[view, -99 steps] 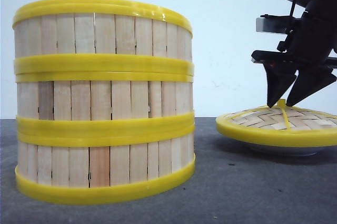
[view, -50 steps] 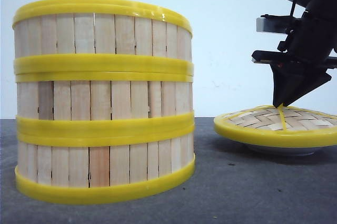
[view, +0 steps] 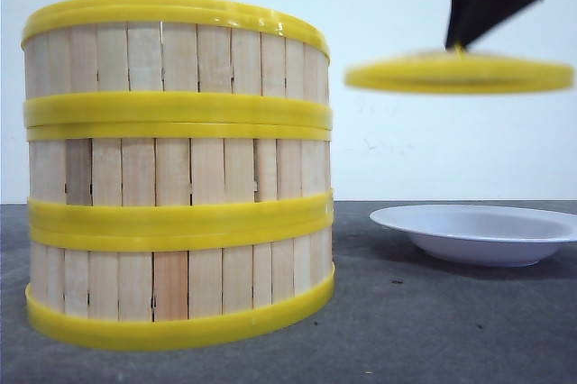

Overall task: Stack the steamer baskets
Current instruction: 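Lift the bamboo lid off the white plate with the right gripper, then carry the lid over the stack and lower it onto the top basket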

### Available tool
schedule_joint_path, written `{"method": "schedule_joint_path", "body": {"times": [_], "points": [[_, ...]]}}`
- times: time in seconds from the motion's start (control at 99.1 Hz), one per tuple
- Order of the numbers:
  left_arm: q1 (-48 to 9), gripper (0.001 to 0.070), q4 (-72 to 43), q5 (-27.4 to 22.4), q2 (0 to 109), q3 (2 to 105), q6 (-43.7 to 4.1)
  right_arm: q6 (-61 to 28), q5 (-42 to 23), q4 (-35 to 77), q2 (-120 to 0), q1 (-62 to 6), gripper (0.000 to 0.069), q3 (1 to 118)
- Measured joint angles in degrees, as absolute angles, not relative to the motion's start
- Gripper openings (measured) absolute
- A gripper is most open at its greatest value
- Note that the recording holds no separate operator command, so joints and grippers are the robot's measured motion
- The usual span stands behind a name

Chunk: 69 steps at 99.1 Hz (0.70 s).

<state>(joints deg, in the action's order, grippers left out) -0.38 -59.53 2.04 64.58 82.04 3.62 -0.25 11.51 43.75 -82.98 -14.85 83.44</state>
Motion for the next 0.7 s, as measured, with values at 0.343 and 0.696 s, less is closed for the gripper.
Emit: {"method": "schedule_joint_path", "body": {"times": [0.343,0.696], "points": [[-0.4,0.0276,-59.4,2.0,64.6,82.0,3.6,-1.0,17.8,50.4,-85.4,-25.8,0.0068,98.9],[-0.4,0.0276,-59.4,2.0,64.6,82.0,3.6,-2.9,17.8,54.2,-93.4,-39.6,0.0068,105.8]]}}
